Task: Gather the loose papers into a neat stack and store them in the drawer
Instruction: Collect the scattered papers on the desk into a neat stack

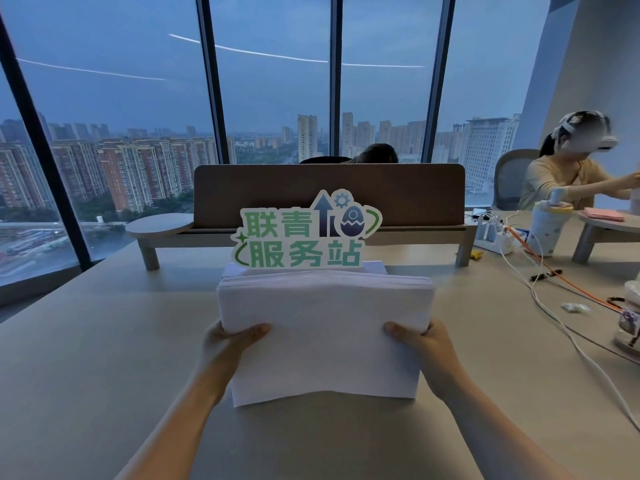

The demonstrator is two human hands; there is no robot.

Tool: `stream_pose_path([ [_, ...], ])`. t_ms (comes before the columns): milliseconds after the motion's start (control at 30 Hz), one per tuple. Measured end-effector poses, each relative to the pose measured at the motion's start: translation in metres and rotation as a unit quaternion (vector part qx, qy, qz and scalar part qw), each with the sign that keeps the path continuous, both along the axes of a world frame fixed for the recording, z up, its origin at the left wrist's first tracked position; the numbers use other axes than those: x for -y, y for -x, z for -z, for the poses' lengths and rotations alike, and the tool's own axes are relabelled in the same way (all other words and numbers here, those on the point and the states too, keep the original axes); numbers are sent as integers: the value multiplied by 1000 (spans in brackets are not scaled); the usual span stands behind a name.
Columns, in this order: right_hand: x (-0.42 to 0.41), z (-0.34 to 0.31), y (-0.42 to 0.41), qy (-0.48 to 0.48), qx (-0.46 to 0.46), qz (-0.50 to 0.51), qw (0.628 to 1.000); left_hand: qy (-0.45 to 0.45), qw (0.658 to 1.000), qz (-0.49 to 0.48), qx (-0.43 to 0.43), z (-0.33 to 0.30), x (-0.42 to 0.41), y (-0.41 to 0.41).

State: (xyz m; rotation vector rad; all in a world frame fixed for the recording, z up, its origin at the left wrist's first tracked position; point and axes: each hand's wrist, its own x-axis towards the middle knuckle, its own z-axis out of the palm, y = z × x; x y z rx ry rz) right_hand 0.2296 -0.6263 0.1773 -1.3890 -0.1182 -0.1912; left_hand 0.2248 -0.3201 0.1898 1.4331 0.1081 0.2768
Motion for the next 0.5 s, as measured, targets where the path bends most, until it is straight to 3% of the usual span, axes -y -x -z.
stream_pose_path([
  [233, -19, -22, -3, -8, 63, 41, 997, 3, 998, -26, 64, -17, -6, -3],
  [500, -34, 19, 4, -17, 5, 38, 999, 2, 999, -43, -8, 32, -10, 3],
])
